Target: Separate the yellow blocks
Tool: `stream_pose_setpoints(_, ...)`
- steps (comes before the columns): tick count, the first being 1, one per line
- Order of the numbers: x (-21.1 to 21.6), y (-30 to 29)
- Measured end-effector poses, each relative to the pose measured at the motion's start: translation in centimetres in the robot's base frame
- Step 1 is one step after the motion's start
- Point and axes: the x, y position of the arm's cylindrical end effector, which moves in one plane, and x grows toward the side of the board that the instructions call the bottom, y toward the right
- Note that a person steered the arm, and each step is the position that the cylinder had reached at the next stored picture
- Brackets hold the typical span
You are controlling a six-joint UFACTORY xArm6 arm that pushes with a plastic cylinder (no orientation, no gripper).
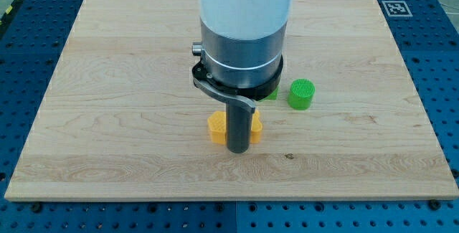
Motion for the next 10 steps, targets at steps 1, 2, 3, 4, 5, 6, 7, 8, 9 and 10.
stream_pose_setpoints(1, 0.0, -1.6)
stream_pose_setpoints(2, -0.3, -3.0)
stream_pose_setpoints(3, -1.7, -3.0)
stream_pose_setpoints(4, -2.2, -2.9)
stream_pose_setpoints(5, -2.3, -0.3)
stream_pose_setpoints(6, -2.3, 2.3)
stream_pose_setpoints(7, -2.3, 4.4)
stream_pose_setpoints(8, -2.3, 4.6)
stream_pose_setpoints(9, -2.3, 4.5)
stream_pose_setpoints(10, -2.8, 4.3)
